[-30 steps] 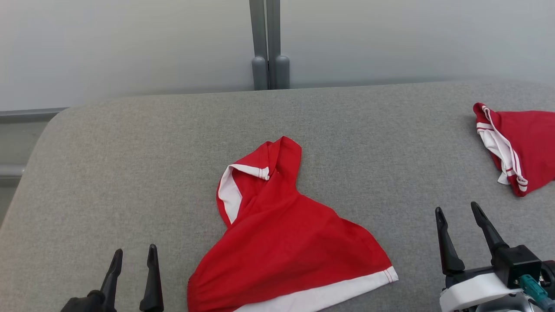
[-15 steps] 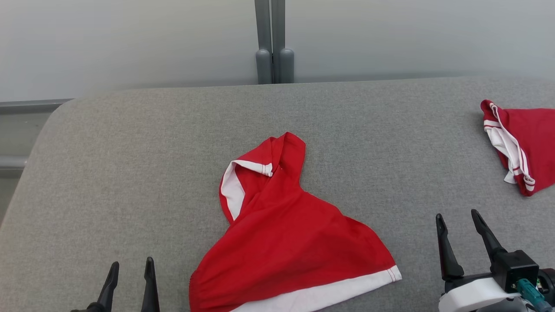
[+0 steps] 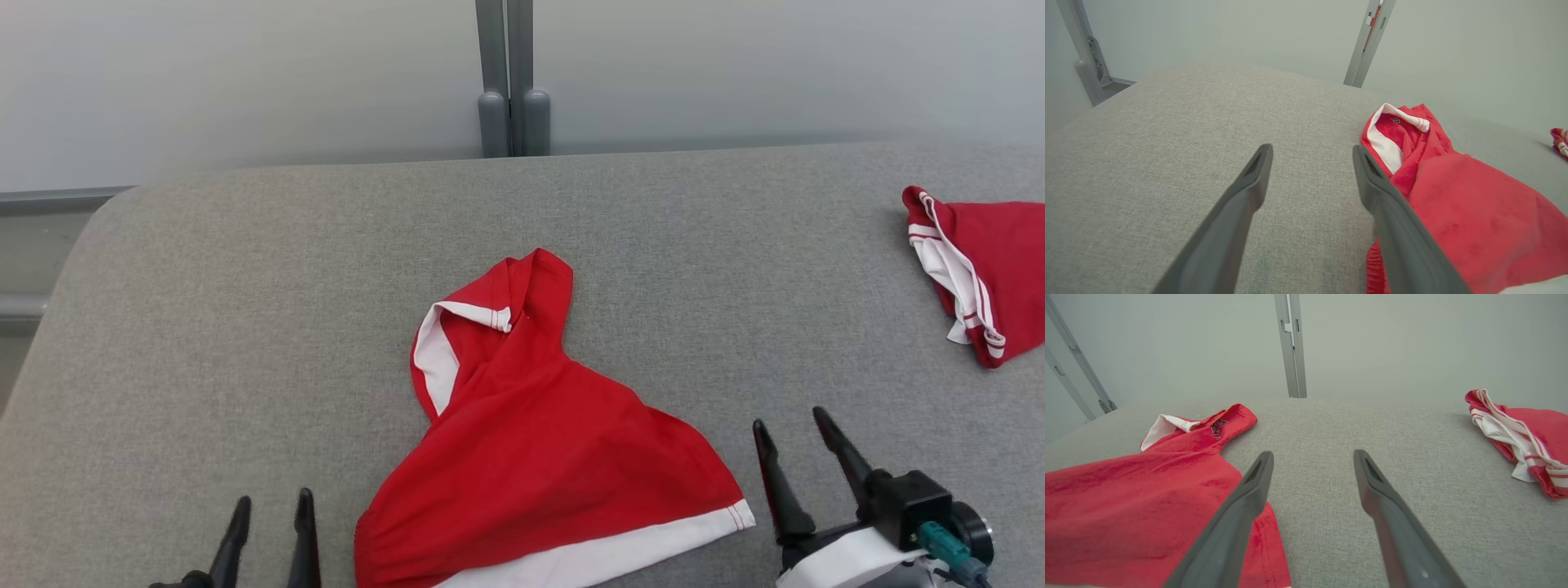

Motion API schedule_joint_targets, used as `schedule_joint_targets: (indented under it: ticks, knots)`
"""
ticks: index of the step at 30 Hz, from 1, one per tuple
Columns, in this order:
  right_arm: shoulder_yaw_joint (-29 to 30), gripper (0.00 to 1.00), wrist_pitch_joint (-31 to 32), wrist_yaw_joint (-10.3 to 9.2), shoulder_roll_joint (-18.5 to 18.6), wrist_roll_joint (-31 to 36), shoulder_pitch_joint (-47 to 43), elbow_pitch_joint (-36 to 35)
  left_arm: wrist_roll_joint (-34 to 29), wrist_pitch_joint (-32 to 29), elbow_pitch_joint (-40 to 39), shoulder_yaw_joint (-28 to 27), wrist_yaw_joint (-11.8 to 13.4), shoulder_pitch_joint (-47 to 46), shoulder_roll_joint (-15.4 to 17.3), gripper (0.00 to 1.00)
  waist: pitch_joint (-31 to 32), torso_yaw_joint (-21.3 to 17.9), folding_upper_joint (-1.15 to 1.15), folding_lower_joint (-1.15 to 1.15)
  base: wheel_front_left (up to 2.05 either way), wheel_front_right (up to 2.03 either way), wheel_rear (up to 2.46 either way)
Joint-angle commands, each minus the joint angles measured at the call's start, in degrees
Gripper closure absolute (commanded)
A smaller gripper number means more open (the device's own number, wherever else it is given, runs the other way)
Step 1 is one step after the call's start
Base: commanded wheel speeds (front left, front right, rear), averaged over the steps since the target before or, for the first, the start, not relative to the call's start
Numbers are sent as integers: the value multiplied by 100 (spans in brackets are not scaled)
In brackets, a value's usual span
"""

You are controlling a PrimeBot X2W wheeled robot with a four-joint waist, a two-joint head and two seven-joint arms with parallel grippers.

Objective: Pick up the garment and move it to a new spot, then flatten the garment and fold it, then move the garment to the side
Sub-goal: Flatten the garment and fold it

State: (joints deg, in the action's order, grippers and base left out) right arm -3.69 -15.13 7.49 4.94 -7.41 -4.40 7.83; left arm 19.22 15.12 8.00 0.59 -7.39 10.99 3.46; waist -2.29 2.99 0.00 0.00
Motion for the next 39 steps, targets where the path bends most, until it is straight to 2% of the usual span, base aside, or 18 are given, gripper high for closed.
schedule_joint_targets:
  ticks: [1,4,8,12,16,20,25,29,30,31,32,34,39]
  knots:
    - [-273,0,4,-2,228,-188,47,191,100,-81,13,118,-15,32,155,0,-23,6,0,0,0,0,0]
    - [-1086,0,432,-2,769,-562,260,513,211,-846,-134,296,-4,160,410,0,-41,36,0,0,0,0,0]
    - [-1649,0,1096,-3,1263,-1013,425,712,486,-2036,-683,452,8,433,601,0,-99,108,0,0,0,0,0]
    - [-1950,0,1560,-2,1502,-1368,455,774,691,-3031,-1310,625,89,801,698,0,-147,192,0,0,0,0,0]
    - [-2132,0,1830,-3,1680,-1612,340,713,1082,-3658,-1797,835,50,1058,739,0,-203,256,0,0,0,0,0]
    - [-2268,0,1975,-3,1794,-1724,341,622,1310,-3877,-1900,1044,27,1179,792,0,-254,236,0,0,0,0,0]
    - [-2348,0,2120,-2,1866,-1789,395,535,1263,-3755,-1575,1151,12,948,822,0,-339,187,0,0,0,0,0]
    - [-2387,1,2259,-3,1921,-1861,446,481,1451,-3712,-1330,1355,-8,790,775,0,-420,136,0,0,0,0,0]
    - [-2414,22,2312,-3,1938,-1873,452,488,1450,-3687,-1241,1405,-12,744,806,0,-431,125,0,0,0,0,0]
    - [-2466,50,2338,-3,1948,-1910,454,472,1438,-3667,-1175,1465,-6,705,852,4,-438,116,0,0,0,0,0]
    - [-2512,98,2340,1,1949,-1957,455,450,1464,-3617,-1118,1498,-9,656,860,32,-442,109,0,0,0,0,0]
    - [-2587,100,2398,1,1990,-2092,471,407,1488,-3504,-981,1551,-13,538,909,100,-433,89,0,0,0,0,0]
    - [-2317,100,2300,0,2110,-2538,467,-69,1650,-3321,-1080,1543,-14,464,1047,100,-401,5,0,0,0,0,0]
